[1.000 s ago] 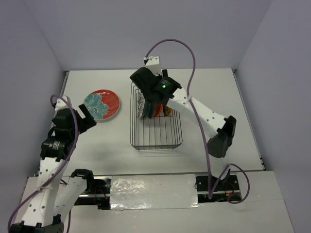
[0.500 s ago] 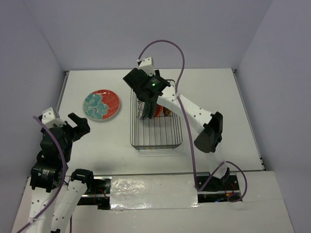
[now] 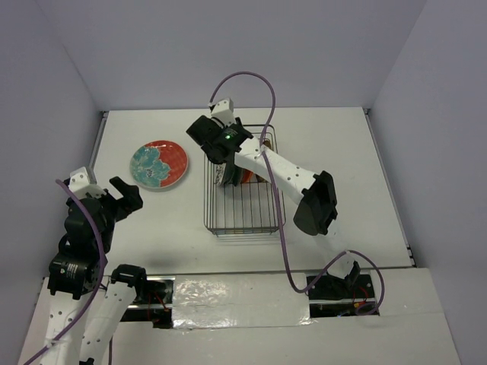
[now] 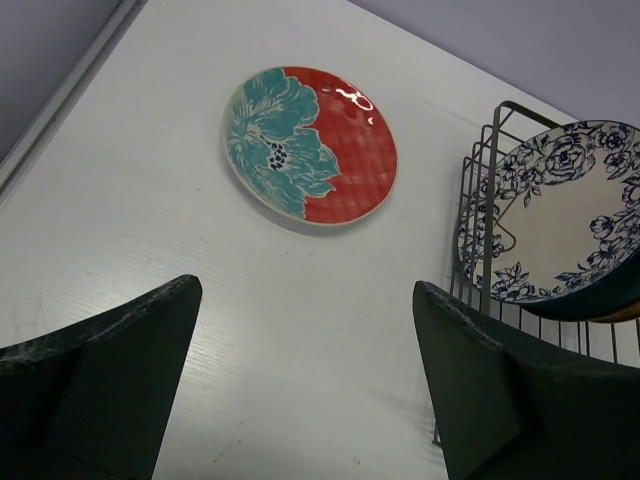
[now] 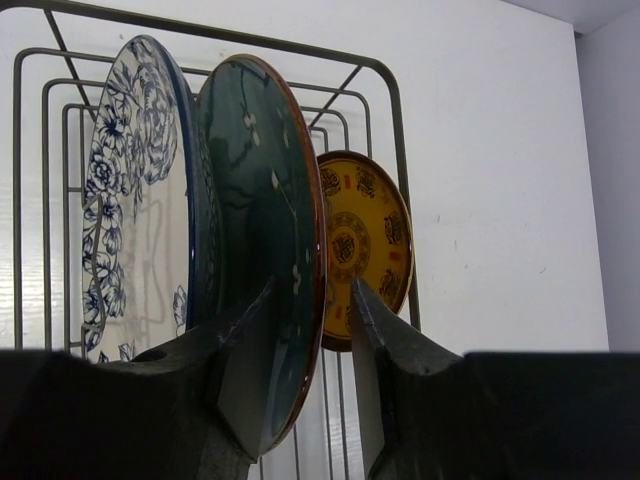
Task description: Unload the plates from the dish rack
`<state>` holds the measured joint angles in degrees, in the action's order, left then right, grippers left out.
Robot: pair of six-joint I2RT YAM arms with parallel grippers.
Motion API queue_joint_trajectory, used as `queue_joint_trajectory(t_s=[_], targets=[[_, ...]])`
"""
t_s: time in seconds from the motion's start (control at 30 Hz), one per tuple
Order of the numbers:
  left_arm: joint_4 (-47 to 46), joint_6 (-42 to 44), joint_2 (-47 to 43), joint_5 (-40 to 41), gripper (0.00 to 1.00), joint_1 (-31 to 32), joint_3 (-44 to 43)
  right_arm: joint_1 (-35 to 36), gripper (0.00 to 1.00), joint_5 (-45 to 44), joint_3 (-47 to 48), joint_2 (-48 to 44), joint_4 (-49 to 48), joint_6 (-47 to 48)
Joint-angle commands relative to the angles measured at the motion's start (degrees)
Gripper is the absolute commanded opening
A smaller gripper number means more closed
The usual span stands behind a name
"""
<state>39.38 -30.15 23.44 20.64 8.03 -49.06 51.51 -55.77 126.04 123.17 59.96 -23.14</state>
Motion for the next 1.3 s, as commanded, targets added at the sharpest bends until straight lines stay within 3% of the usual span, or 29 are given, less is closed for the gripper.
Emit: queue_joint_trajectory(t_s=[0.0,0.3,0.57,0.9,1.27], targets=[[-2.5,1.1,0.4,-1.0,1.00,0.2,0.0,-0.3,0.41,-3.0,-0.7,0.1,-2.2,-1.6],[-2.6,1.1,0.5,-1.2,1.00,0.2,0.1,-0.9,0.34,-3.5,-3.3,1.2,-3.5,-3.1],[-2.6,1.1,0.4,-1.1,1.00,0.3,0.1,-1.1,0.14,-5.0,-2.3,1.3,-3.0,-3.8],[-2.5,0.9,0.2,-0.9,1.00,0.3,0.1,-1.0,0.00,-7.5,-0.4,1.8,-1.3,-5.2],[-2.5,0.6,0.1,-0.5,1.00,0.4,0.2,-1.0,0.00,-11.0,3.6,0.3,-0.1,-0.2]])
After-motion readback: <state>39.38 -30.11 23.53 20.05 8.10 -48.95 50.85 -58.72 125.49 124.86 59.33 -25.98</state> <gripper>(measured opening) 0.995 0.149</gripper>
